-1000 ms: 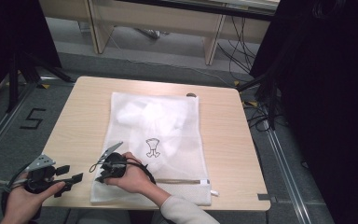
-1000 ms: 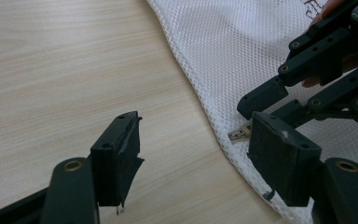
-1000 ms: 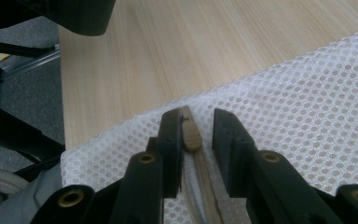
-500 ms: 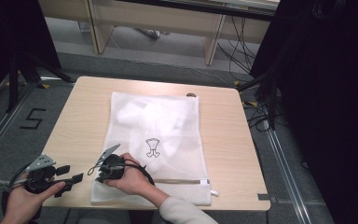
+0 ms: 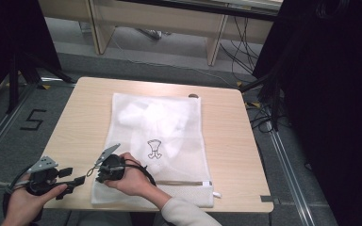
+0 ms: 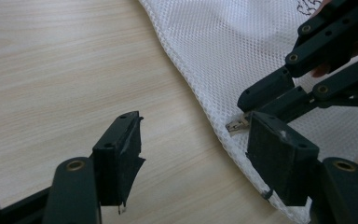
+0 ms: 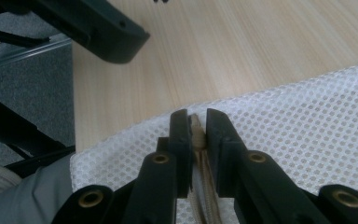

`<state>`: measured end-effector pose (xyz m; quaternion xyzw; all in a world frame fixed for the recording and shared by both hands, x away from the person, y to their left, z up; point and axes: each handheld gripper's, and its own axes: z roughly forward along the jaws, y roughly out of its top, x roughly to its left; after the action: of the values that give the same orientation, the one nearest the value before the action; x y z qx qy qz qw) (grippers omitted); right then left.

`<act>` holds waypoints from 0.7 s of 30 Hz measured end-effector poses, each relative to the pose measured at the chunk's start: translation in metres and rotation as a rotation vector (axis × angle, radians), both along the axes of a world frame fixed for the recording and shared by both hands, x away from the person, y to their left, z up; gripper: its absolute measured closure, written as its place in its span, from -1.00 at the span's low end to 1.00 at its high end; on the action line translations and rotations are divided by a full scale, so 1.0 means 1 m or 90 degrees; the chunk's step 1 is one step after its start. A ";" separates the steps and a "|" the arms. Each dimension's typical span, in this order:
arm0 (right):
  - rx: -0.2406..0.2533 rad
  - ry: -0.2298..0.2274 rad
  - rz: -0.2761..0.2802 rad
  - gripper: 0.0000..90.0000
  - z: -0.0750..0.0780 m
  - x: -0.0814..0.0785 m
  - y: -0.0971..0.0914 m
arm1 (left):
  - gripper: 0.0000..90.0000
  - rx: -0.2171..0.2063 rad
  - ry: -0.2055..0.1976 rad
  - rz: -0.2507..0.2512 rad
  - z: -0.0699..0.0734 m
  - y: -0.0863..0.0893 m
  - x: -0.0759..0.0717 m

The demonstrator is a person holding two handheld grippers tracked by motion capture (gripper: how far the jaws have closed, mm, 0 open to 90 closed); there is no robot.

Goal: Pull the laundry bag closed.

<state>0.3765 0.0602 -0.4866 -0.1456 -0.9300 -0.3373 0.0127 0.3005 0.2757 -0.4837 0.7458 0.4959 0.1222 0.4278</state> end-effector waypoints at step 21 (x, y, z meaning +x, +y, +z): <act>0.037 -0.009 -0.003 0.82 0.037 0.003 -0.007 | -0.10 -0.066 0.053 -0.083 -0.005 -0.027 0.006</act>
<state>0.3798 0.0531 -0.4494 -0.1448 -0.9196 -0.3651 0.0093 0.3068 0.2485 -0.4889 0.7576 0.4694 0.0373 0.4521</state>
